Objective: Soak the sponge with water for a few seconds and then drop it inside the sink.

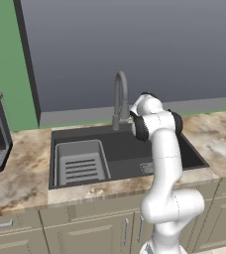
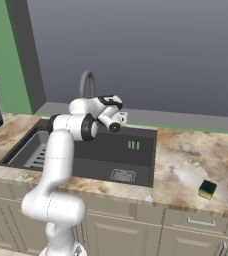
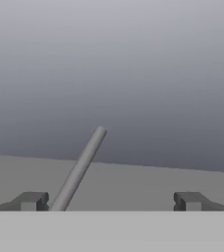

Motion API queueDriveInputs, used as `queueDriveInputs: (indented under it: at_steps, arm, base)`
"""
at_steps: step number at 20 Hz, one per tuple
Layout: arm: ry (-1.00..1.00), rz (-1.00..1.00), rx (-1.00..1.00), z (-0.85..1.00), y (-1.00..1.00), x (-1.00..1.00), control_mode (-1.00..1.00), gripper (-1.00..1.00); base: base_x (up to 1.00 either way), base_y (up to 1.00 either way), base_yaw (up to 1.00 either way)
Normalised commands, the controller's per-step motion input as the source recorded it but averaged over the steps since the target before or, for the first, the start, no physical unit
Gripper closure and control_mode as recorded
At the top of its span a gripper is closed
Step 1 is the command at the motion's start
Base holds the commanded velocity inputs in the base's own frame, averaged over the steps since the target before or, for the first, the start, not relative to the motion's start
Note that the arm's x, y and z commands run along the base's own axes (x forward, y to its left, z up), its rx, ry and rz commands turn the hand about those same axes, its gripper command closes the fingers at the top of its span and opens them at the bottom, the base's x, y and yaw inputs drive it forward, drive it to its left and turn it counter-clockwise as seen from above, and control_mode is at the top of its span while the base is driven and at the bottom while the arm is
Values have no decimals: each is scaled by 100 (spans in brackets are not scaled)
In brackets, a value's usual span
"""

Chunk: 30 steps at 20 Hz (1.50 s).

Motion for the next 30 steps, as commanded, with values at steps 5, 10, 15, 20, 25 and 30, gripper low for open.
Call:
queueDriveInputs:
  at_steps: [5, 10, 15, 20, 25, 30]
  arm:
    - [0, -7, 0, -40, -71, 0, -100, -100]
    - [0, -6, 0, -27, -65, 0, -100, -100]
    - [0, -4, 1, 2, -48, 0, -100, -100]
    - [0, -11, 5, 29, -30, 0, -100, -100]
    - [0, -15, 8, 39, -21, -1, -100, -100]
    - [0, -9, 13, 33, -21, -7, -100, -100]
  base:
    - [0, 0, 0]
    - [0, 0, 0]
    - [0, 0, 0]
    - [0, 0, 0]
    - [0, 0, 0]
    - [0, 0, 0]
